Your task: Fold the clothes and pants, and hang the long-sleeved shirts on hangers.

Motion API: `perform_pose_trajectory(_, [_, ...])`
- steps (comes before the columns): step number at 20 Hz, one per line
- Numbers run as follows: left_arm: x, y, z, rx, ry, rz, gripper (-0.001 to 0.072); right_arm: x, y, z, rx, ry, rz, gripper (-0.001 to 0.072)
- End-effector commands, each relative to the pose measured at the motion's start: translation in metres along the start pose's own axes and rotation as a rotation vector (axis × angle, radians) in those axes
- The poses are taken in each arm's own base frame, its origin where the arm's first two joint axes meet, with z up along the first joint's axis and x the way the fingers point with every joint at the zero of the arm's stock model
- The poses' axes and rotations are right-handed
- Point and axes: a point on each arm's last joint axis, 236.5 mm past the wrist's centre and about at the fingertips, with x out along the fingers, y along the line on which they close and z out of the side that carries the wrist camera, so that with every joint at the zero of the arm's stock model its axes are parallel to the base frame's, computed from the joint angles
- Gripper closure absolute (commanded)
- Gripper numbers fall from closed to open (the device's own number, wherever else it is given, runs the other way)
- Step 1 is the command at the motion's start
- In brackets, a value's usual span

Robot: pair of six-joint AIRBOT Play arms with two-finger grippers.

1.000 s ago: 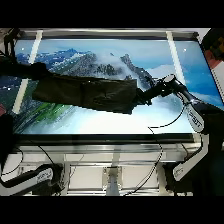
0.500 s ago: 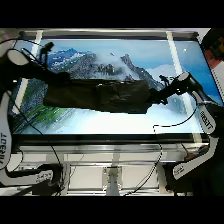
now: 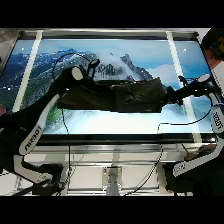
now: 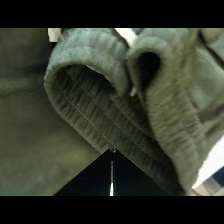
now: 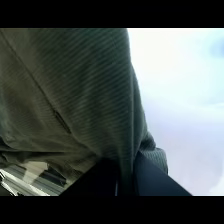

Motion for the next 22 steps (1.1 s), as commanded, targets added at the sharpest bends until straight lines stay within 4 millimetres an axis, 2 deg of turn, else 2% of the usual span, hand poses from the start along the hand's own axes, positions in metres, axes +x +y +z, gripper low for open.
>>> perform_pose_trajectory(1, [0.037, -0.024, -0.001, -0.014, -0.029, -0.009, 0.07, -0.033, -0.03, 0.016, 0.062, -0.08, 0.008, 0.0689])
perform_pose_trajectory(4, [0.05, -0.034, 0.013, -0.049, -0.106, -0.013, 0.07, -0.06, -0.039, 0.026, 0.074, -0.129, 0.011, 0.0689])
perform_pose_trajectory(7, [0.06, -0.034, 0.012, -0.079, -0.11, -0.012, 0.07, -0.074, -0.04, 0.037, 0.06, -0.174, -0.001, 0.0689])
perform_pose_trajectory(9, [0.07, -0.031, 0.009, -0.112, -0.103, -0.011, 0.07, -0.077, -0.035, 0.038, 0.045, -0.175, 0.0, 0.0689])
perform_pose_trajectory(13, [0.093, -0.042, 0.012, -0.178, -0.139, -0.06, 0.07, -0.074, -0.026, 0.037, 0.033, -0.164, 0.013, 0.0689])
perform_pose_trajectory(17, [0.112, -0.042, -0.003, -0.184, -0.096, -0.055, 0.07, -0.07, -0.011, 0.038, 0.02, -0.162, 0.047, 0.0689])
perform_pose_trajectory(19, [0.108, -0.044, 0.001, -0.188, -0.109, -0.063, 0.07, -0.073, -0.001, 0.042, 0.013, -0.179, 0.079, 0.0689])
perform_pose_trajectory(21, [0.089, -0.048, 0.017, -0.149, -0.156, -0.068, 0.07, -0.084, 0.007, 0.052, -0.005, -0.221, 0.088, 0.069])
perform_pose_trajectory(22, [0.073, -0.048, 0.025, -0.1, -0.183, -0.054, 0.07, -0.091, 0.01, 0.057, -0.012, -0.242, 0.085, 0.069])
